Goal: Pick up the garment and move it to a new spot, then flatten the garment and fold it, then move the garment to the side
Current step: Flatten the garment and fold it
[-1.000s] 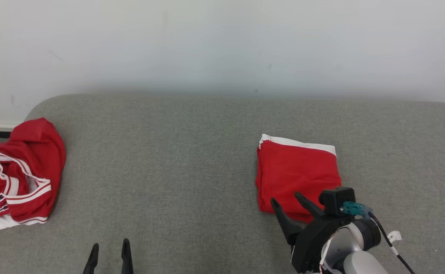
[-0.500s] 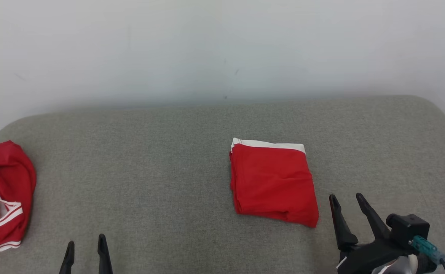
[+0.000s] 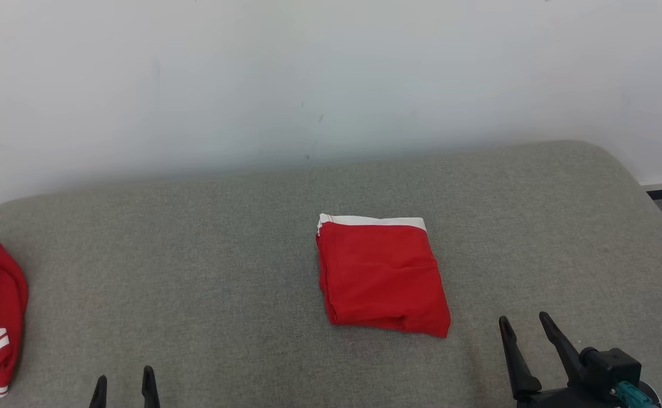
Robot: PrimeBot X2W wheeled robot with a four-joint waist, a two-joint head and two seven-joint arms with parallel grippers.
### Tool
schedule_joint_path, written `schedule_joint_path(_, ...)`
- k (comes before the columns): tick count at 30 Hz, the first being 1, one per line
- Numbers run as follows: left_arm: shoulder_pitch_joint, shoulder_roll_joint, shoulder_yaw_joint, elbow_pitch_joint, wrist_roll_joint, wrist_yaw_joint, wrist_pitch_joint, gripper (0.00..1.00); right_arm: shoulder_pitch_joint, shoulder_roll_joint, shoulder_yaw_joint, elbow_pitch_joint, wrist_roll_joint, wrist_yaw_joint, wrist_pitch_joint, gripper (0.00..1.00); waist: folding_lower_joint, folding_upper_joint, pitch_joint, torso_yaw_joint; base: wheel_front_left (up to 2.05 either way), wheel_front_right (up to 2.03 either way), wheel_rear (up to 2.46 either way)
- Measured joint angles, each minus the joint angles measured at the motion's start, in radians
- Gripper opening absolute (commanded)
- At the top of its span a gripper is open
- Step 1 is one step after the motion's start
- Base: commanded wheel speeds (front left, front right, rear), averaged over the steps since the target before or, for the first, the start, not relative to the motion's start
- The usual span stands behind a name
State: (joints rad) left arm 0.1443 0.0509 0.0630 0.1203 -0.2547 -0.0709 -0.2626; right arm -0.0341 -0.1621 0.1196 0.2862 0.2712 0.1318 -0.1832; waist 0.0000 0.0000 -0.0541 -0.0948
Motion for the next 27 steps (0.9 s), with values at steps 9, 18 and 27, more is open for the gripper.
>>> schedule_joint_path(9,0.014,0.0,0.01,0.038,0.014,-0.007,0.0,1.0,-0.001,-0.007,0.015,0.053,0.0,0.0,-0.02,1.0,0.0,0.0,-0.015,-0.006,0.0,0.0,0.0)
schedule_joint_path(18,0.022,0.0,0.02,0.039,0.014,-0.006,0.0,1.0,-0.008,-0.003,0.035,0.064,0.003,0.0,-0.02,1.0,0.0,0.0,-0.019,0.002,0.0,0.0,0.0)
schedule_joint_path(27,0.032,0.0,0.016,0.038,0.008,0.0,0.0,1.0,-0.008,-0.004,0.043,0.076,0.025,0.0,-0.019,1.0,0.0,0.0,-0.016,0.005,0.0,0.0,0.0)
